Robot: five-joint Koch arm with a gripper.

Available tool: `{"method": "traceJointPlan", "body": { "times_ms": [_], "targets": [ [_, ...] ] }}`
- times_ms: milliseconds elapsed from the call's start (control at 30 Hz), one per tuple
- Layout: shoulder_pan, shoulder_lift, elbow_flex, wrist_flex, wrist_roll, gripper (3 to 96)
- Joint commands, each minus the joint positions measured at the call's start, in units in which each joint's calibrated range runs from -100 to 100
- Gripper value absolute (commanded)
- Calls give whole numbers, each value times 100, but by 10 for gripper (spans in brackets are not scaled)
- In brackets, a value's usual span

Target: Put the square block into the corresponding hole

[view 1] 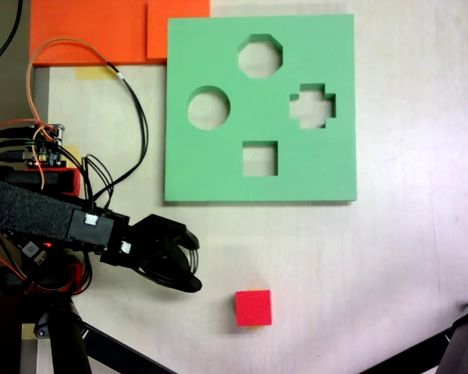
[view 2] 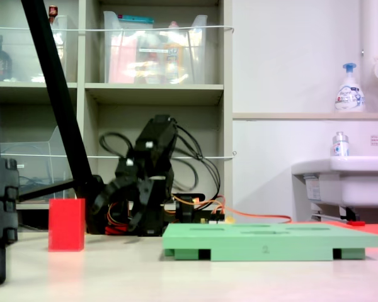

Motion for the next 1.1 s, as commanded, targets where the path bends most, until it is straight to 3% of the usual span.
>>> {"method": "traceJointPlan", "body": {
  "times_ms": [33,333,467,533,667,767,1100],
  "targets": [
    [-39,898,2022,-2811,327,454],
    [39,3943,6489,-6248,674,456],
    [15,4851,7336,-6749,674,466],
    [-39,5312,7755,-6816,635,538],
    [-181,5912,7974,-6633,518,808],
    [-254,6583,7994,-6200,498,928],
    [-244,8217,8483,-5353,479,952]
  ]
}}
